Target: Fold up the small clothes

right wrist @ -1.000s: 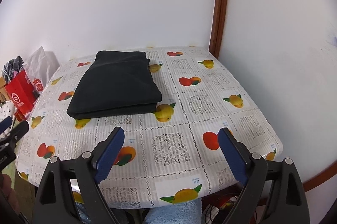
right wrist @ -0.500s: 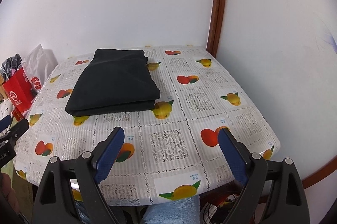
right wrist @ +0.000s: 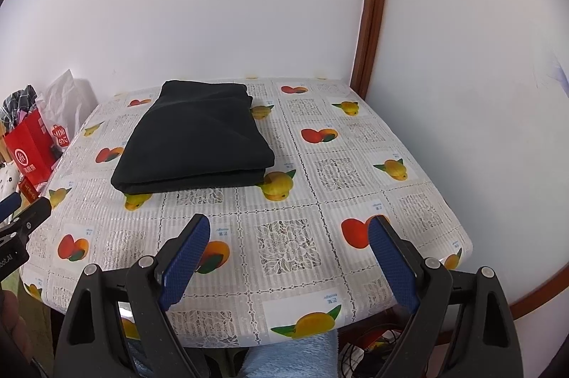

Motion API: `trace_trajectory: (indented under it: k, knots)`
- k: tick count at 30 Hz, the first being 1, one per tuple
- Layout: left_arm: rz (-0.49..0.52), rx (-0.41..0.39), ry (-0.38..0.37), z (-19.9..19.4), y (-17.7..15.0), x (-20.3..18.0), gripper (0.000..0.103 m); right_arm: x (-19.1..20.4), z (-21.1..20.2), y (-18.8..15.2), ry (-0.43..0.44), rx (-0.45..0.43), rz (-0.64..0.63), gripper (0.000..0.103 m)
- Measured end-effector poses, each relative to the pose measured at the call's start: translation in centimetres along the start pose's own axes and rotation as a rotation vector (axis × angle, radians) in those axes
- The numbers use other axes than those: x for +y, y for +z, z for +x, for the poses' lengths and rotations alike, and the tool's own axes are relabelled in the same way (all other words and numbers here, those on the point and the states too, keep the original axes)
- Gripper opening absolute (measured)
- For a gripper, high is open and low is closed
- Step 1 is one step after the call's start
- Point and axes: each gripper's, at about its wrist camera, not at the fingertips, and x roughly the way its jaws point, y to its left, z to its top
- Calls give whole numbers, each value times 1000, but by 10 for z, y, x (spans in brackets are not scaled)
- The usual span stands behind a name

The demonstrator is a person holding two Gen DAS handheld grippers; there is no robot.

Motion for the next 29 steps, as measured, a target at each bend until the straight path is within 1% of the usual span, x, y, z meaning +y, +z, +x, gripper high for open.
trace_trajectory:
  k: [17, 27, 29]
  knots:
    - [-4, 11, 3, 2, 1, 2, 89, 5, -2, 1, 14, -8, -5, 90]
    - [-3, 2, 11, 2, 3, 1, 89, 6, 2, 2, 25, -10, -2, 90]
    - [-10, 17, 21, 5, 5, 1, 89, 7, 4, 1, 24, -6, -4, 90]
